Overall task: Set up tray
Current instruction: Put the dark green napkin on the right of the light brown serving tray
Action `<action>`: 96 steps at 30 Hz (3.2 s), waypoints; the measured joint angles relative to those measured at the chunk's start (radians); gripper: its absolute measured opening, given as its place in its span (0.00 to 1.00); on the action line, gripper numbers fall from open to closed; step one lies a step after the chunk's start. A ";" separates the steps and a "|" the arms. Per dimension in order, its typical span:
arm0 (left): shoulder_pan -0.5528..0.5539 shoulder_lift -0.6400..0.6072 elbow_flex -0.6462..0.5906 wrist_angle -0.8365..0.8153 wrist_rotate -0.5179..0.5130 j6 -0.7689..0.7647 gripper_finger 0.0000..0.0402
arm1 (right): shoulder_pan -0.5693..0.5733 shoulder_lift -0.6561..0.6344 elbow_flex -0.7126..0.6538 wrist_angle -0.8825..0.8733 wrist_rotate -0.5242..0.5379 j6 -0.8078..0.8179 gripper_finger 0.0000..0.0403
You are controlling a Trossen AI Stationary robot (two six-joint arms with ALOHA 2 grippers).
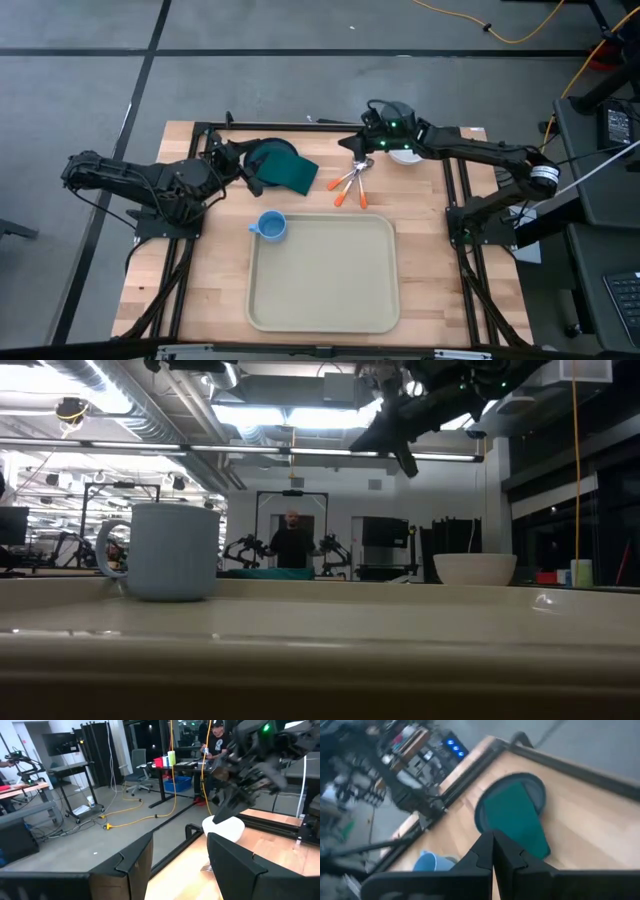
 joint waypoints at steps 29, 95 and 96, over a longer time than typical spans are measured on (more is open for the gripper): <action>0.000 0.000 0.000 -0.001 0.002 -0.017 0.45 | 0.072 0.228 0.000 0.121 -0.120 0.038 0.26; -0.016 -0.023 -0.028 -0.455 -0.045 -0.455 0.25 | 0.270 0.227 0.745 -0.332 -0.034 -0.545 0.01; -0.016 -0.028 -0.046 -0.451 -0.044 -0.473 0.24 | 0.270 0.228 0.745 -0.333 -0.034 -0.545 0.02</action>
